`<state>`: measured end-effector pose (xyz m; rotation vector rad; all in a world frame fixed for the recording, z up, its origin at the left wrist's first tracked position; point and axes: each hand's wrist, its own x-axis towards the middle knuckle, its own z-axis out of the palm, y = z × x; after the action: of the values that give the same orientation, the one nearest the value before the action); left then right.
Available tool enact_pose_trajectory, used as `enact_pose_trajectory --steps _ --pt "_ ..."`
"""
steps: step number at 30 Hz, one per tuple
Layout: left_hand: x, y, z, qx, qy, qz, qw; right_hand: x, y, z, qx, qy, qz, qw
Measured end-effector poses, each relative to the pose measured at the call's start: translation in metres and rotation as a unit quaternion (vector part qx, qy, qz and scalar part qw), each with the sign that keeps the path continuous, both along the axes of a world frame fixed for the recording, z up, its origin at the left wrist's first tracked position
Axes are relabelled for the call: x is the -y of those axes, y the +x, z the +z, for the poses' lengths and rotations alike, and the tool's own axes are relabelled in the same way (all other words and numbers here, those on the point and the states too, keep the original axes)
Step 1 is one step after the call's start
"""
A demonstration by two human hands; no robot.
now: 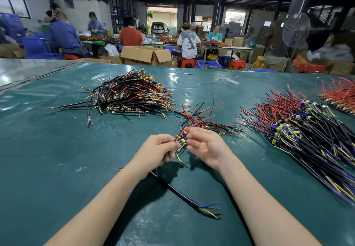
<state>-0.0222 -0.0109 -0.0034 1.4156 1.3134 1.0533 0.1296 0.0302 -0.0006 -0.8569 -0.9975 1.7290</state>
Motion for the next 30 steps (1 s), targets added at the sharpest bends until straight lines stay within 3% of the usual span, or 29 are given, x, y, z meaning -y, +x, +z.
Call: enact_pose_trajectory --steps 3,8,12,15,23,30 --pt "-0.001 -0.001 0.000 0.007 -0.011 0.001 1.000 0.005 -0.009 -0.005 0.080 0.059 0.086 0.991" --pt "-0.002 -0.003 0.001 -0.001 -0.038 -0.007 0.999 0.006 -0.018 -0.009 0.109 0.123 0.065 0.984" --pt "-0.003 -0.001 0.003 0.132 -0.069 0.011 0.989 0.002 -0.017 -0.009 0.101 0.121 -0.007 0.987" --pt "-0.002 -0.003 0.001 0.167 -0.064 0.033 0.983 0.001 -0.014 -0.009 0.103 0.110 -0.004 0.988" --pt "-0.003 -0.006 -0.001 0.121 -0.048 0.032 0.991 0.001 -0.011 -0.007 0.139 0.113 0.042 0.983" --pt "-0.003 0.000 -0.001 0.100 0.011 0.032 0.994 0.004 -0.022 -0.010 0.064 0.117 -0.062 0.989"
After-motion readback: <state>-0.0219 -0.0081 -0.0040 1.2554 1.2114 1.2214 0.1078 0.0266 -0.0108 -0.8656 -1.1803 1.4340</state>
